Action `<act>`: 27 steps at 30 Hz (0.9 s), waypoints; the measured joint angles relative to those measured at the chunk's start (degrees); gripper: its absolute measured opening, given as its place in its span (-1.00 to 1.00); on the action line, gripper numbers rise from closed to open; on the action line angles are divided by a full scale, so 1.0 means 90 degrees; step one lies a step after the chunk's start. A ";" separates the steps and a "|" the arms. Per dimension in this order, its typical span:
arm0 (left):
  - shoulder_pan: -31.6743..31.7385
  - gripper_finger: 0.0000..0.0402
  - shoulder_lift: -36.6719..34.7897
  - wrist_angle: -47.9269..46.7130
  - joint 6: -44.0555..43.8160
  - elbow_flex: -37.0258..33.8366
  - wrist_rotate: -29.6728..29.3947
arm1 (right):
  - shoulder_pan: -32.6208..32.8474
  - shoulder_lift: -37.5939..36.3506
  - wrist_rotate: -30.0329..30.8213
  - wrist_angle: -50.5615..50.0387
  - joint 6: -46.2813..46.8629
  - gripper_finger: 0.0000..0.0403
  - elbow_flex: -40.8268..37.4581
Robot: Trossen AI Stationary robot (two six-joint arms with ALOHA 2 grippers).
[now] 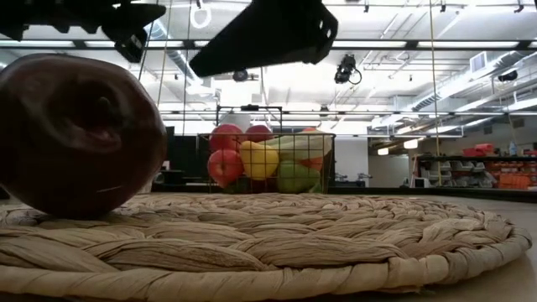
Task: Build produce basket
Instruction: Put the apple into the wire basket
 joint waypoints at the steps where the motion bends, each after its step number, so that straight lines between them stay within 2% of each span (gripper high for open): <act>1: -0.0117 -0.37 0.0127 0.0008 -0.0138 -0.0002 -0.0093 | 0.0023 0.0001 0.0022 0.0019 0.0093 0.77 -0.0002; 5: -0.0557 -0.37 0.0664 0.0350 -0.0453 -0.0001 -0.0347 | 0.0135 0.0061 0.0037 0.0317 0.0291 0.77 0.0005; 10: -0.0993 -0.37 0.1260 0.0887 -0.0781 0.0004 -0.0638 | 0.0356 0.0331 -0.0421 0.1166 0.0083 0.71 0.0008; 14: -0.1284 -0.37 0.1680 0.0848 -0.1272 0.0005 -0.0788 | 0.0471 0.0522 -0.0375 0.1533 0.0078 0.63 0.0005; 21: -0.1525 -0.37 0.2517 0.0894 -0.1825 0.0002 -0.1394 | 0.0444 0.0935 0.0398 0.1759 -0.0091 0.47 0.0002; 27: -0.1525 -0.37 0.2830 0.0986 -0.2222 0.0002 -0.1668 | 0.0391 0.1045 0.1190 0.1675 -0.0104 0.42 0.0002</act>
